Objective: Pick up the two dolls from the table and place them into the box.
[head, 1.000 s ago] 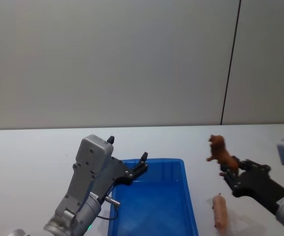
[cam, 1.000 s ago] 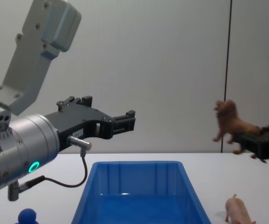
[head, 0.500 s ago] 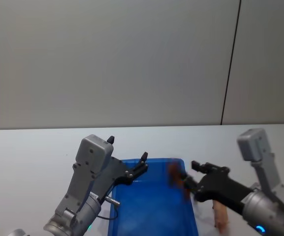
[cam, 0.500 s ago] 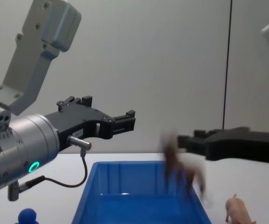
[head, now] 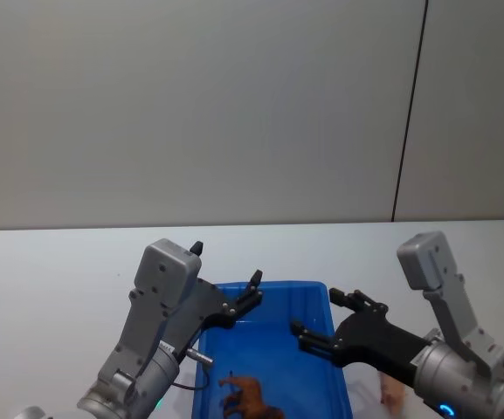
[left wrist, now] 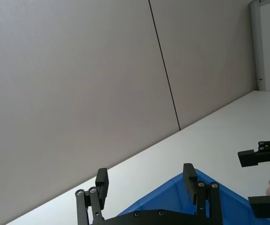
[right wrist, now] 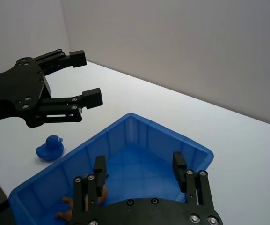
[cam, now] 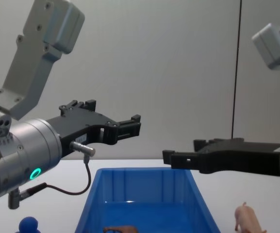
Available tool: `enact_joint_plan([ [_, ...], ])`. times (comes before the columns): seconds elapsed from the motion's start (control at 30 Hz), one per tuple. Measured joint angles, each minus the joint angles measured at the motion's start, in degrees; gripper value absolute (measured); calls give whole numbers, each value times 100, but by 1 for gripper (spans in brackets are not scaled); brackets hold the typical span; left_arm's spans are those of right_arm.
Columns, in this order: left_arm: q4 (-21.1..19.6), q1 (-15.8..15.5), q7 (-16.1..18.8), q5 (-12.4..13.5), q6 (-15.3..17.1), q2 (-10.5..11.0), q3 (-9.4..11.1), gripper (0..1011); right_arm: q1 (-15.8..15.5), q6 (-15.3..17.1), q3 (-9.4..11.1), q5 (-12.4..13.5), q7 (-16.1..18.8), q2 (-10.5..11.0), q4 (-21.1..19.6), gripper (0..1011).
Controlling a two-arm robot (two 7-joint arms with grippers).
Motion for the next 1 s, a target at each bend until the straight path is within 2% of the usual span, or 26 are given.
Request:
enact_joint_plan([
  [0.17, 0, 0, 0, 0, 0, 0, 0, 1003, -102, -83, 55, 39, -132, 107, -107, 976],
  [0.23, 0, 0, 0, 0, 0, 0, 0, 1003, -141, -107, 73, 59, -182, 141, -144, 999],
  [0.67, 0, 0, 0, 0, 0, 0, 0, 1003, -656, -271, 229, 238, -859, 478, -508, 1001],
  [1.0, 0, 0, 0, 0, 0, 0, 0, 1003, -1021, -234, 287, 354, -1303, 651, -652, 1001],
])
